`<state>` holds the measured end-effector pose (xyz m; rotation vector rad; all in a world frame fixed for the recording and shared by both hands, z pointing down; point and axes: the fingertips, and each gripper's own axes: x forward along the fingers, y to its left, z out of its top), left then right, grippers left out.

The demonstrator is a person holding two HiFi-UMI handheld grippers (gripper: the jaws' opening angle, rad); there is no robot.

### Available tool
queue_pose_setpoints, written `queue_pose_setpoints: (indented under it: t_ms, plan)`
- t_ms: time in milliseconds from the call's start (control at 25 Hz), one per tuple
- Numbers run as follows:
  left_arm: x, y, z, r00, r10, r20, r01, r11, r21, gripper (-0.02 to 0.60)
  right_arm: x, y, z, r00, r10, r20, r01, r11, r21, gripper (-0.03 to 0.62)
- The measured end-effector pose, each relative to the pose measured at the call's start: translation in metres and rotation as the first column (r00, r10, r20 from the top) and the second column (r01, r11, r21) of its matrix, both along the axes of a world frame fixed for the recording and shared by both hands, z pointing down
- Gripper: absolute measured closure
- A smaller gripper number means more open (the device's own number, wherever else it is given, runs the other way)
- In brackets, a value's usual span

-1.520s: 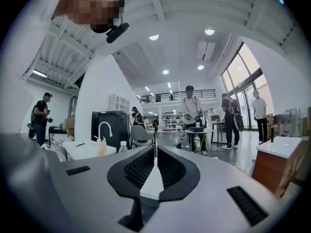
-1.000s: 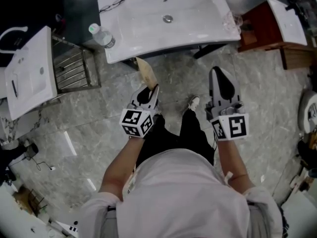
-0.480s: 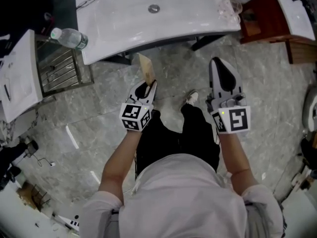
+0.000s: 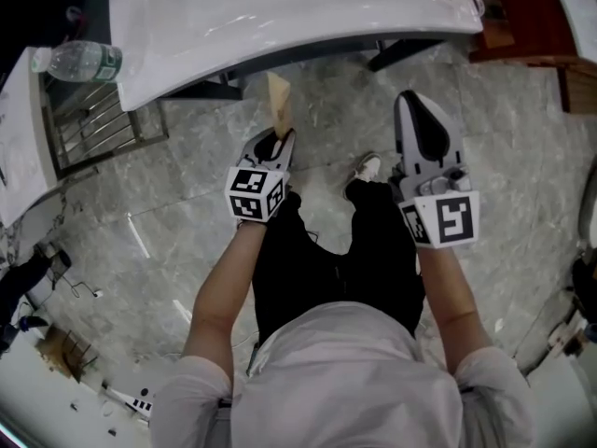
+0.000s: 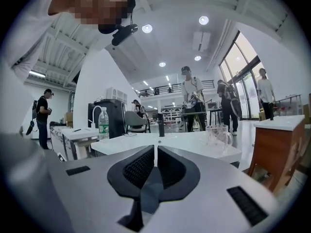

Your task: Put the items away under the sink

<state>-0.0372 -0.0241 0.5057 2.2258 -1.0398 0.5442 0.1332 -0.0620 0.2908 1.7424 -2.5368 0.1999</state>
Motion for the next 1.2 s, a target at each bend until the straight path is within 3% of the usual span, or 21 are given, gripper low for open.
queue_pose_setpoints:
  t_ms: [440, 680, 920, 1200]
  plan:
    - [-0.001, -0.027, 0.083, 0.999, 0.0, 0.041, 0.001, 0.999, -0.041, 0.514, -0.013, -0.01, 0.064, 0.998, -0.069, -0.004, 0.069, 0.998, 0.002, 0.549]
    - [0.004, -0.03, 0.129, 0.998, 0.031, 0.058, -0.026, 0.996, -0.086, 0.514, -0.009, -0.017, 0.092, 0.998, -0.059, -0.002, 0.059, 0.998, -0.009, 0.549]
    - [-0.006, -0.052, 0.165, 0.998, -0.001, 0.066, 0.009, 0.991, -0.135, 0.514, -0.013, -0.014, 0.116, 0.997, -0.072, 0.001, 0.072, 0.997, -0.008, 0.549]
    - [-0.015, -0.101, 0.183, 0.995, -0.047, 0.088, 0.055, 0.993, -0.1, 0.514, -0.015, -0.019, 0.133, 0.996, -0.091, 0.01, 0.091, 0.996, 0.019, 0.549]
